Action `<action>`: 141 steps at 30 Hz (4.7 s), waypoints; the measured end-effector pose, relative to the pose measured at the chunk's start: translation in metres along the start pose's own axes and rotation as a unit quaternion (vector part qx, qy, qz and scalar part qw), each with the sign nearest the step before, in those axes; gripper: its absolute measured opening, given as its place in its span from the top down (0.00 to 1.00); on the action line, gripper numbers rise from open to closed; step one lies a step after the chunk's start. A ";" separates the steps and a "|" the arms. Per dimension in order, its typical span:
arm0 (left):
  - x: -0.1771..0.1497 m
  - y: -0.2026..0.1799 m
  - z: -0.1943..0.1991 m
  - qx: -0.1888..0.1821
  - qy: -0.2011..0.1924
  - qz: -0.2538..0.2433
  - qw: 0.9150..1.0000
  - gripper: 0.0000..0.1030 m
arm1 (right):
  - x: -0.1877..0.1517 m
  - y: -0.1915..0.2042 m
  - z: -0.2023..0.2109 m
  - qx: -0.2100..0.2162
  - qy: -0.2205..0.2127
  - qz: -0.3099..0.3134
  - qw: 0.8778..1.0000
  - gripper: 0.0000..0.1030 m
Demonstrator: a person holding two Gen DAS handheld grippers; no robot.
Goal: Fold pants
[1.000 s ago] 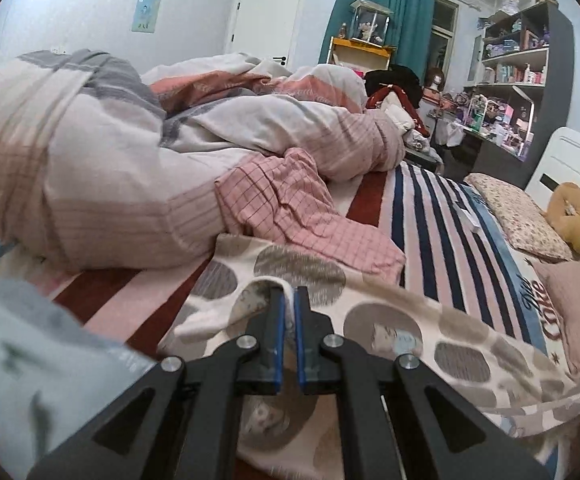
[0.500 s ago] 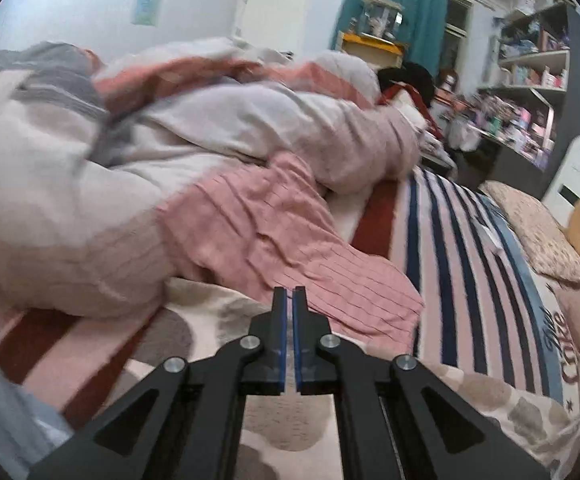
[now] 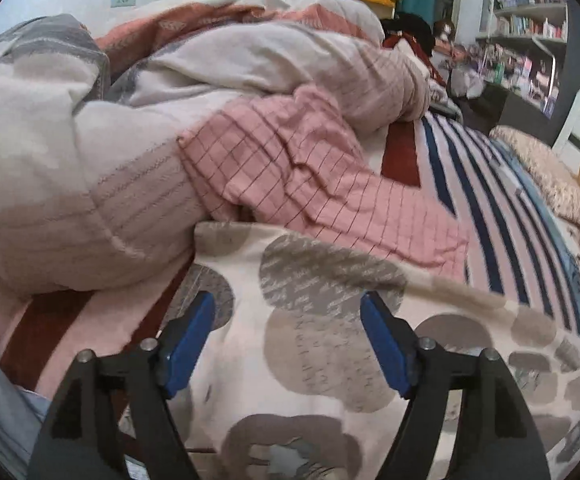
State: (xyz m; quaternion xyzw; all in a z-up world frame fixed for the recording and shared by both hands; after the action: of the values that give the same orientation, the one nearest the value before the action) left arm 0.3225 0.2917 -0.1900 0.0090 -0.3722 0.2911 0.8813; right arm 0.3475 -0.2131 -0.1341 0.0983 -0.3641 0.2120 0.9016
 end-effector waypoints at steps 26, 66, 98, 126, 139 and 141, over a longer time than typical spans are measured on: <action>-0.030 0.002 -0.021 -0.025 0.040 -0.013 0.999 0.94 | -0.022 0.087 -0.127 0.139 0.081 0.185 0.969 0.39; -0.010 0.003 0.017 -0.012 -0.027 0.001 1.000 0.95 | -0.019 0.135 -0.146 0.239 0.087 0.296 0.921 0.94; 0.039 -0.007 0.042 -0.029 -0.129 0.013 0.991 0.96 | 0.031 0.129 -0.175 0.212 0.060 0.263 0.939 0.51; 0.032 0.013 -0.007 0.062 -0.132 0.024 0.989 0.93 | 0.074 0.125 -0.183 0.066 0.011 0.243 0.968 0.97; 0.019 -0.071 0.068 -0.077 -0.098 -0.038 0.991 0.23 | 0.019 0.050 -0.069 0.025 0.015 0.163 0.986 0.41; 0.008 -0.108 0.084 -0.108 -0.092 -0.076 0.987 0.23 | -0.016 0.022 -0.026 -0.002 0.026 0.147 0.989 0.41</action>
State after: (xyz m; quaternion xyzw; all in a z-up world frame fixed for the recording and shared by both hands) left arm 0.3285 0.1862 -0.1029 -0.0315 -0.4797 0.1793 0.8584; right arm 0.3431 -0.1896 -0.1633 0.0363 -0.3517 0.3443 0.8697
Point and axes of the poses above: each gripper's, at about its wrist camera, not at the fingertips, and z roughly against the way its jaws point, y to its left, x to its top, the point moved 5 cm from there along -z, roughly the way its jaws point, and after that the axes turned 11 degrees about z, right-handed, at the moved point
